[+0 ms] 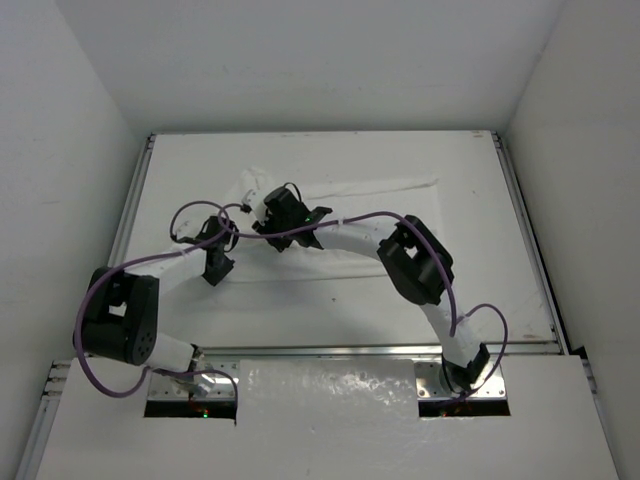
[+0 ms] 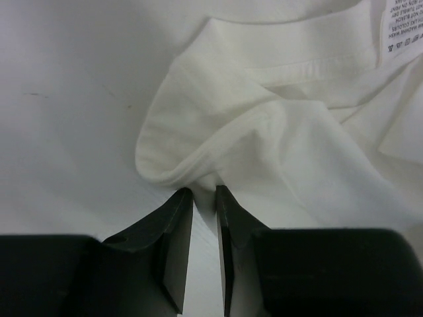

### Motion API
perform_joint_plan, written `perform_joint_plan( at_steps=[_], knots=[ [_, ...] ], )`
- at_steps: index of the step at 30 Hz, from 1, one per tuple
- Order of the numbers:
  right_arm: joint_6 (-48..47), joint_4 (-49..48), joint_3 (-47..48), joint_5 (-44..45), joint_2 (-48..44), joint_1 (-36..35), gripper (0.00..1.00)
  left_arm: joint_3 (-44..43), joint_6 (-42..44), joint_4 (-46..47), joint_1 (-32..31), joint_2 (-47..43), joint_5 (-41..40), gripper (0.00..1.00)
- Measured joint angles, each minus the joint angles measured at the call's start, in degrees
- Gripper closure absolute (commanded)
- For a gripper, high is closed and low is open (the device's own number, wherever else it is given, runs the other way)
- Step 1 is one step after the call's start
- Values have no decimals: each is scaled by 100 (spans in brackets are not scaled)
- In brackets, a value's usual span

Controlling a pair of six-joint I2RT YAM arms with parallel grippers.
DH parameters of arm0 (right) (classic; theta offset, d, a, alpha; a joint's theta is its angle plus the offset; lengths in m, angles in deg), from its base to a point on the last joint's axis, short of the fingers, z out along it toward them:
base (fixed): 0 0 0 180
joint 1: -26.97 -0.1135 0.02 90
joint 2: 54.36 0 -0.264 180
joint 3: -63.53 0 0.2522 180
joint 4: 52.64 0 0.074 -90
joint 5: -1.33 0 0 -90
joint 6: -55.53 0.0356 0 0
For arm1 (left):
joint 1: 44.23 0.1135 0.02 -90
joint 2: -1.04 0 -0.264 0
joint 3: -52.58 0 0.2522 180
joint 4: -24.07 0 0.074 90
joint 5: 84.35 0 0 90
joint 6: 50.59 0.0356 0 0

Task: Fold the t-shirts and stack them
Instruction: Fold the flattened tshirt in 1/3 of the way

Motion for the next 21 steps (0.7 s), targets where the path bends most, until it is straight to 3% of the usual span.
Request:
perform_joint_plan(
  at_steps=[10,13,14,15,21],
  knots=[
    [109,4,44,-404,188,-7,60,87,122,-131,0,-356,-256,80],
    [131,15,96,-452,210,-17,75,87,186,-129,2,-356,-264,80],
    [125,26,151,-450,249,-20,84,87,203,-129,2,-356,-267,80],
    [170,35,229,-389,304,-24,98,87,212,-129,2,-356,-271,80],
    [186,39,378,66,483,-33,100,87,289,-136,20,-358,-321,80]
  ],
)
